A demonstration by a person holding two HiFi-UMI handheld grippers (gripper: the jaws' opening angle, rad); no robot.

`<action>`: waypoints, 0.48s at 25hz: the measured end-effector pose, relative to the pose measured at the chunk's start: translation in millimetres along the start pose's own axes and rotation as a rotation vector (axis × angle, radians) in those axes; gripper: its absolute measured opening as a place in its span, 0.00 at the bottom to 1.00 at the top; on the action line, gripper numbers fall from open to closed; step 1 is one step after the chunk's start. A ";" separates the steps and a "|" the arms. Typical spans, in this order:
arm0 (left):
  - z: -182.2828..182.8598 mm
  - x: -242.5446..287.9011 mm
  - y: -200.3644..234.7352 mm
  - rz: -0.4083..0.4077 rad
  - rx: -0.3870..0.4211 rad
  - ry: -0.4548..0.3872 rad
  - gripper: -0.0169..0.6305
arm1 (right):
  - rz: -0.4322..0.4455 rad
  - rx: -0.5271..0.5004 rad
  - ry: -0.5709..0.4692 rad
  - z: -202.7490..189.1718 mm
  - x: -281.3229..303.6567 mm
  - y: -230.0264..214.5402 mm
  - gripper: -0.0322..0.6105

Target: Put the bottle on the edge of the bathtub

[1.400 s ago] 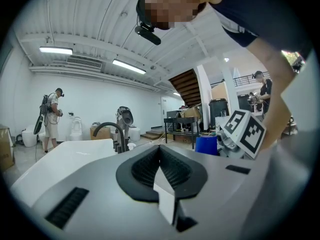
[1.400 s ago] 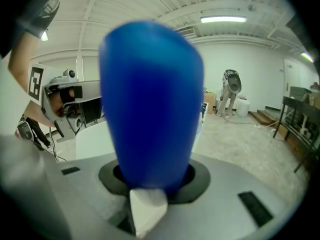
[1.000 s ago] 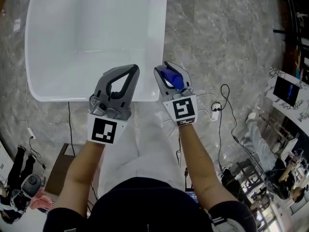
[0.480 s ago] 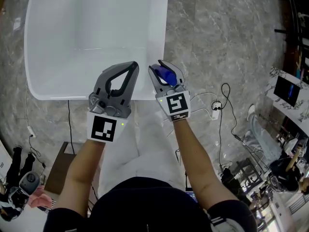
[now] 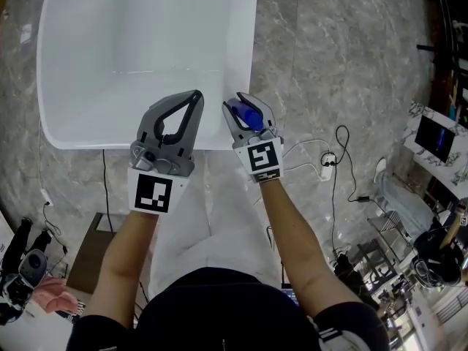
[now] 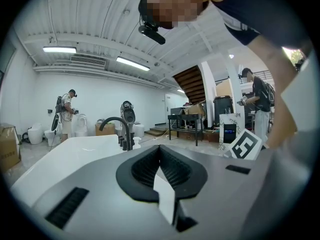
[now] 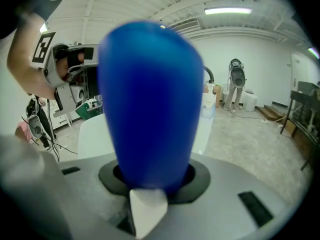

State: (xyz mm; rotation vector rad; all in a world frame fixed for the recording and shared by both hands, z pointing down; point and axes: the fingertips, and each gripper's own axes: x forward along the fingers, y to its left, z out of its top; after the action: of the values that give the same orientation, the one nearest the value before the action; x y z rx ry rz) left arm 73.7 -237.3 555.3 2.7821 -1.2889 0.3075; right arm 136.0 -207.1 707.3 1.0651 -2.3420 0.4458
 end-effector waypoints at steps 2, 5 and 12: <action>-0.5 -0.5 -0.2 0.003 -0.005 0.002 0.03 | -0.002 -0.004 -0.003 -0.7 -0.2 0.6 0.27; -0.4 -2.1 1.0 0.018 -0.024 0.002 0.03 | -0.006 -0.011 -0.004 -1.1 -0.1 1.0 0.27; -4.5 -4.9 -3.1 0.000 -0.047 0.014 0.03 | -0.012 -0.051 0.005 -2.6 4.5 4.7 0.27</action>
State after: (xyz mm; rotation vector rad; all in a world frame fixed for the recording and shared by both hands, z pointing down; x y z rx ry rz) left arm 72.2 -231.0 558.8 2.7358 -1.2764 0.2920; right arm 130.7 -205.5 711.6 1.0531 -2.3289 0.3814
